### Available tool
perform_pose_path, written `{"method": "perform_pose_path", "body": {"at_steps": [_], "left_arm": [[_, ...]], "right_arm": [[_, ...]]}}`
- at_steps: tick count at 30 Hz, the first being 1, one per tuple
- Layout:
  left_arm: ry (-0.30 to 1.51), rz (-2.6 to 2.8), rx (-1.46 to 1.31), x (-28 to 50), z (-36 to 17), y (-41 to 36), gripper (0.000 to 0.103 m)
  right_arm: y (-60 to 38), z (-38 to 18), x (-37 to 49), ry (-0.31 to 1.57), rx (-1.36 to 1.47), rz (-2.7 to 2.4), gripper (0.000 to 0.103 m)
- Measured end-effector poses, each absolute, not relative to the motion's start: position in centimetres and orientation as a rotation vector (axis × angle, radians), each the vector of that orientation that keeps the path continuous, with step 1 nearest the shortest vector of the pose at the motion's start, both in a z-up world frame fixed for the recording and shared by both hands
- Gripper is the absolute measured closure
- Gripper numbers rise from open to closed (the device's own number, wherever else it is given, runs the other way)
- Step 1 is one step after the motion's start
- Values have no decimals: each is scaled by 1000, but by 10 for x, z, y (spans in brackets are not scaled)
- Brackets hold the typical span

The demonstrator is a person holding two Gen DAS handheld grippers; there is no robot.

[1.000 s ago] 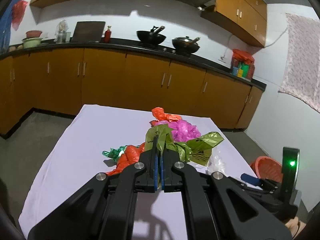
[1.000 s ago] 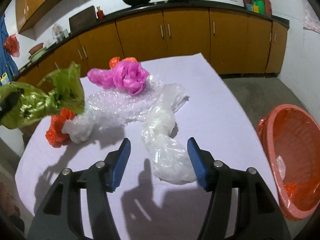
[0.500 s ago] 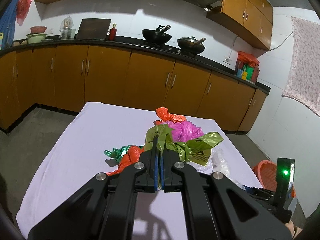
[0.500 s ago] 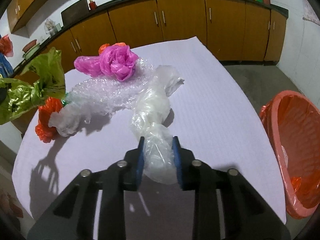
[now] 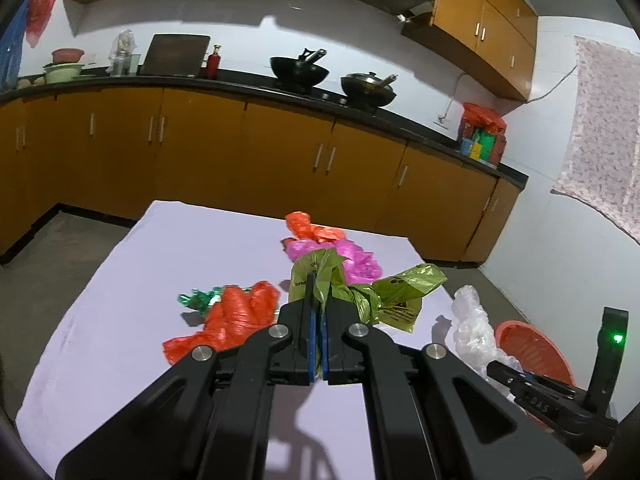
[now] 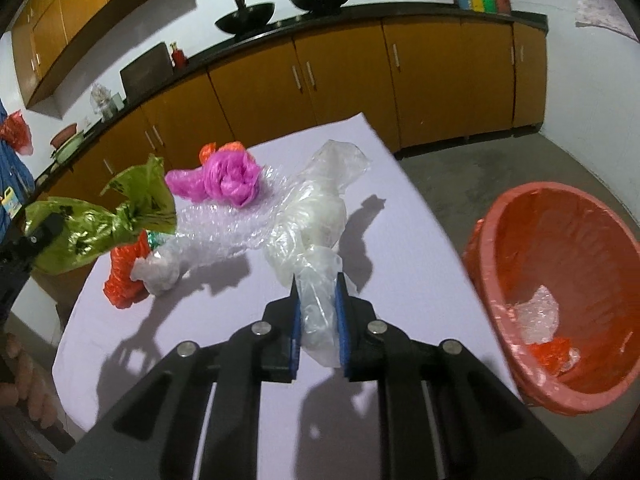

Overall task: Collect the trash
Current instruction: 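Grasp the white bag with the right gripper while the left gripper holds the green bag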

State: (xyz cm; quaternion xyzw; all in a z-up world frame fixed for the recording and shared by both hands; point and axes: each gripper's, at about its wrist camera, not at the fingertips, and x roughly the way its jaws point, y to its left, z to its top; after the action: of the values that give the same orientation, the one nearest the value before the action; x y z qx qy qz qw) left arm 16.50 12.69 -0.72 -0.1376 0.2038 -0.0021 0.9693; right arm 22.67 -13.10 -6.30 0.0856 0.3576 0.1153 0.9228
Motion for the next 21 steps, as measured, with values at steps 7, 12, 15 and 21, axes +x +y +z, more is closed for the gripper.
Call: {"method": "perform_pose_path", "body": {"at_steps": [7, 12, 15, 21], "left_arm": [[408, -58, -271, 165, -1, 99, 102], [410, -96, -270, 166, 2, 79, 102], [414, -121, -270, 167, 3, 66, 102], [421, -174, -270, 172, 6, 38, 102]], "right_arm": [[-162, -46, 211, 680, 213, 189, 87], [-185, -36, 198, 644, 244, 145, 87], [-199, -32, 190, 626, 255, 117, 87], [-228, -27, 177, 600, 276, 55, 87]]}}
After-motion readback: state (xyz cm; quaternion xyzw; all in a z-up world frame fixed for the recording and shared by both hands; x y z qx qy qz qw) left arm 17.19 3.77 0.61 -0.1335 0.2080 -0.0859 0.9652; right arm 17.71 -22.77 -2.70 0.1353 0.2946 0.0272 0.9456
